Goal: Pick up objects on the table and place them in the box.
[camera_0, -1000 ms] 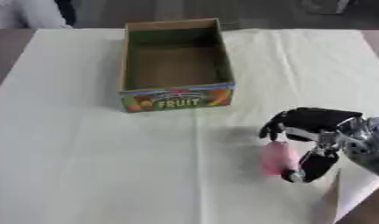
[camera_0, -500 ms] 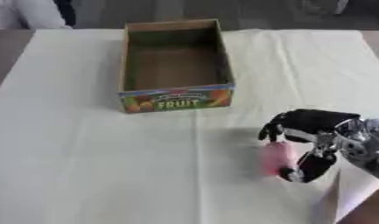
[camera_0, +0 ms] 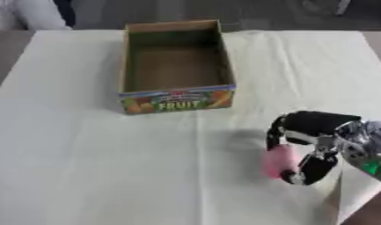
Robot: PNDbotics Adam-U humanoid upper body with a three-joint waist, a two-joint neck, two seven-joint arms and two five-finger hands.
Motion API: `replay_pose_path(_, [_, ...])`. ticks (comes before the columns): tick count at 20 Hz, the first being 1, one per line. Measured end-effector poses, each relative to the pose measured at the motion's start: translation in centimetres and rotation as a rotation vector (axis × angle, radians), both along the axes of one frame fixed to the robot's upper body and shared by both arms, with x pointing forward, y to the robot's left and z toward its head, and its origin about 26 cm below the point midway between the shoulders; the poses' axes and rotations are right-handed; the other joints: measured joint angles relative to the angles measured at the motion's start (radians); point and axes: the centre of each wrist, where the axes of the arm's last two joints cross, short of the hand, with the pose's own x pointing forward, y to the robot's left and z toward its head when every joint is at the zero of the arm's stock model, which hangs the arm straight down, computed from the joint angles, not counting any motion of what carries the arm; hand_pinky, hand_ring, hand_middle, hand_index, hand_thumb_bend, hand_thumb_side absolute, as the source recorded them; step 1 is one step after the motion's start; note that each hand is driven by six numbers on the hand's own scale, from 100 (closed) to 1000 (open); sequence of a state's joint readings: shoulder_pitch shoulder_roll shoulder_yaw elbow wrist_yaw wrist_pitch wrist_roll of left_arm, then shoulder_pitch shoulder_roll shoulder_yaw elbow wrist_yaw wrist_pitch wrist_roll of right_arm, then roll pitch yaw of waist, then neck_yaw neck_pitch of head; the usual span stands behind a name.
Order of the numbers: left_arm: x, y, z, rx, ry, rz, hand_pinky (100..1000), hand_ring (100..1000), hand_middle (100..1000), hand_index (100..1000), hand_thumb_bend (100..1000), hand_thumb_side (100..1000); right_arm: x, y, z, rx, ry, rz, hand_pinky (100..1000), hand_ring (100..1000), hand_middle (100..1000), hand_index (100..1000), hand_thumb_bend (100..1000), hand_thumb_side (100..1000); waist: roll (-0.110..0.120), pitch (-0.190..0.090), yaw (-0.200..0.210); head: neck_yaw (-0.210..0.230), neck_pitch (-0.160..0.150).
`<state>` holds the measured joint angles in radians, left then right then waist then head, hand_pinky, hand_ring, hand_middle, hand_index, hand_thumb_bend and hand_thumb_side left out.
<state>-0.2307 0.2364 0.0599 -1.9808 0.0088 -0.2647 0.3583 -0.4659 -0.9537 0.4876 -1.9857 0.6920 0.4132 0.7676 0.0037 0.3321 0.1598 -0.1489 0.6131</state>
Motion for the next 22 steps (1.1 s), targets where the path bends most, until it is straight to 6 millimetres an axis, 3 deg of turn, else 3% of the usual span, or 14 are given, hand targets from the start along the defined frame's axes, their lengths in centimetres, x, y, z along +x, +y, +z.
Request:
replay_pose_path(11, [0.0,0.0,0.0,0.0,0.0,-0.001,704,701,637,833,100,714,0.0,-0.1,0.2,0.006,-0.015,-0.008,721,813,615,615,375,100,0.0,0.0,-0.003,0.0,-0.001])
replay_pose_path(22, [0.0,0.0,0.0,0.0,0.0,-0.001,703,702,638,833,100,715,0.3,-0.4,1.3,0.051,-0.111,-0.007,714,800,575,565,267,100,0.001,0.0,-0.008,0.002,-0.001])
